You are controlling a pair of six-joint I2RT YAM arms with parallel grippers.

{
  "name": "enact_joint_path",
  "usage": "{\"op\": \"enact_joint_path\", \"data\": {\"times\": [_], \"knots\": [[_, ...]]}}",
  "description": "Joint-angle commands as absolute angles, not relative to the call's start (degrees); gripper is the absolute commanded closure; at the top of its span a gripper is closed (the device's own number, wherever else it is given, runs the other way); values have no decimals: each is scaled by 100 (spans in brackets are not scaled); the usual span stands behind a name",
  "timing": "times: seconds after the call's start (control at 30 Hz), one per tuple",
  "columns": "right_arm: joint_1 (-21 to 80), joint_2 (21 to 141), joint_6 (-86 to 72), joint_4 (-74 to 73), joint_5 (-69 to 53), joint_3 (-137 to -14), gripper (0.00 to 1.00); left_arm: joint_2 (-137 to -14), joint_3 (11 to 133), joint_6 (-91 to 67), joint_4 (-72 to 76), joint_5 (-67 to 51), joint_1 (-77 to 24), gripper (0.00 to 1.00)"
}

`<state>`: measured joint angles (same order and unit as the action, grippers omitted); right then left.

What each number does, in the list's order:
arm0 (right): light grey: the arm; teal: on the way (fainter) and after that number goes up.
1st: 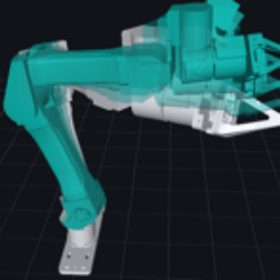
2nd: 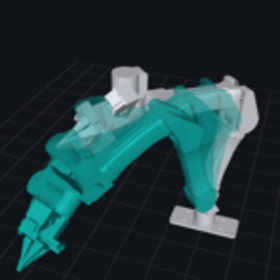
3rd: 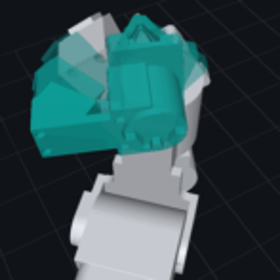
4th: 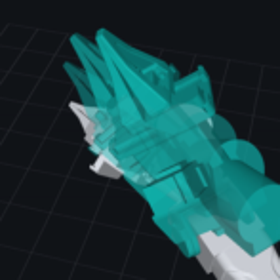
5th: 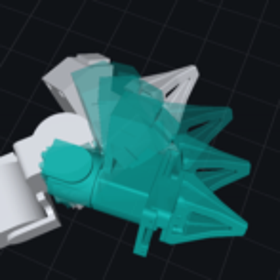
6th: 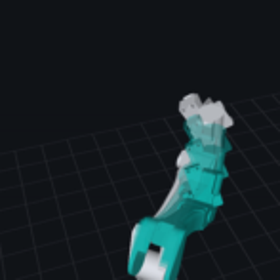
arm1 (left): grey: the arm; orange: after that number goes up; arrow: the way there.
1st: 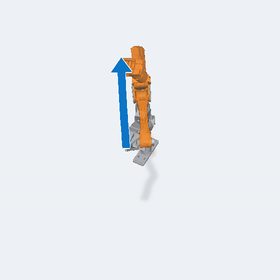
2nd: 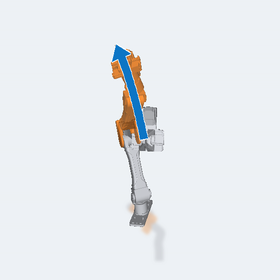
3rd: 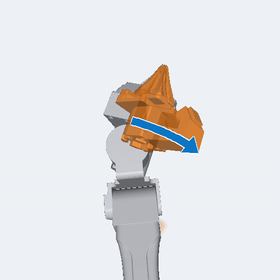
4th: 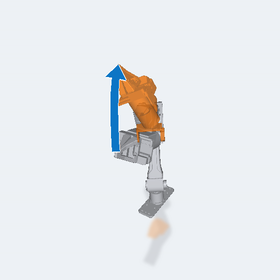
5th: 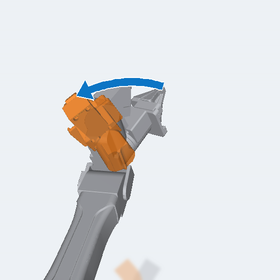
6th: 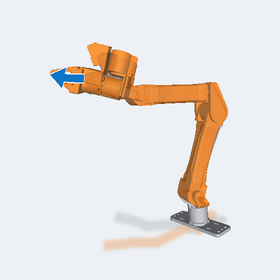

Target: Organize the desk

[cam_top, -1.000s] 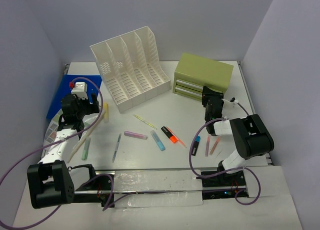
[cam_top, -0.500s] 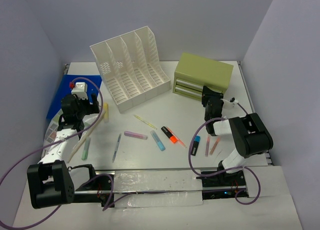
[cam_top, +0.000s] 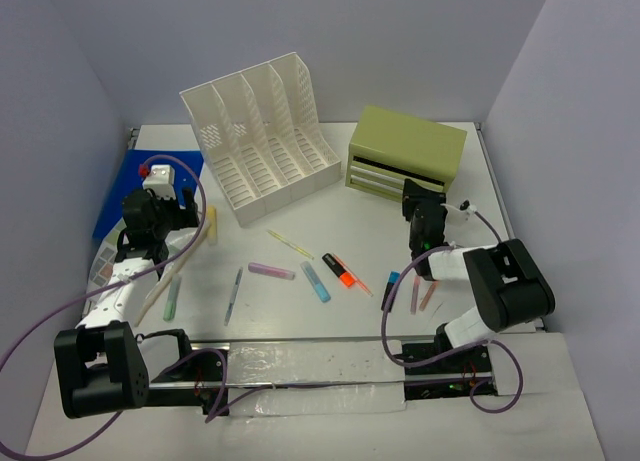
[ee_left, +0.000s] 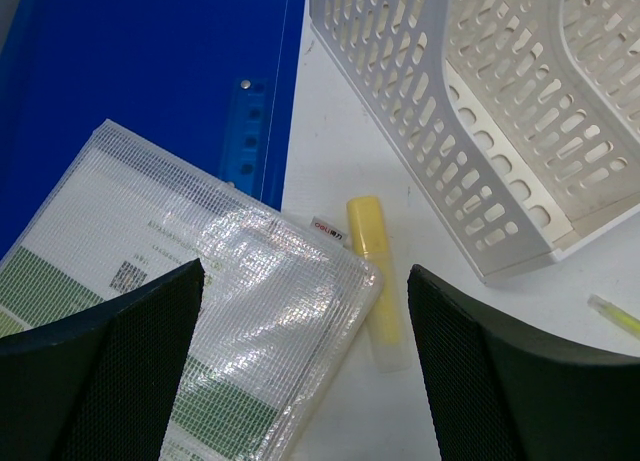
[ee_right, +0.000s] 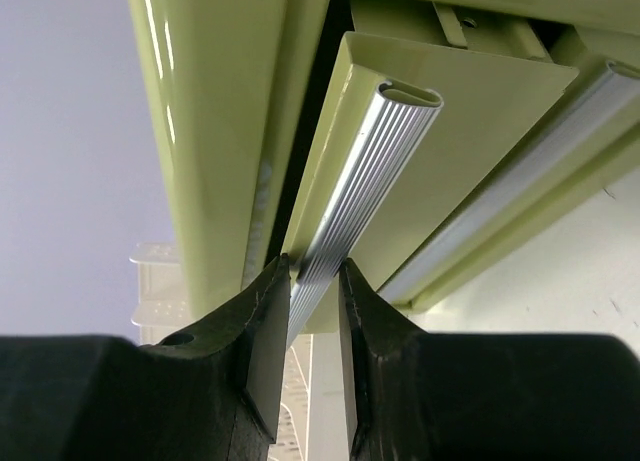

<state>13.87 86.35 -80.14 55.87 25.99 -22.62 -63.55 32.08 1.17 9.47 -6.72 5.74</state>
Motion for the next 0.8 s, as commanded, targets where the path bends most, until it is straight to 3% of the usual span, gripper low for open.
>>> {"op": "enact_joint_path", "data": {"times": [0.0,0.6,0.7,0.77], "knots": [[1594,8010,-8017,5574,2752,-2068,94,-6268,3437,148,993,-667,599,11],[1975,6931,-8390,4478,2200,-1413,91,-6169,3442,263,865,-755,605,11],[1979,6752,-8393,4247,2240,-1391,85,-6187,3463,296,795,-748,606,11],[1983,6643,-8368,4138,2263,-1369,71,-6180,3457,315,771,-764,606,11]]}}
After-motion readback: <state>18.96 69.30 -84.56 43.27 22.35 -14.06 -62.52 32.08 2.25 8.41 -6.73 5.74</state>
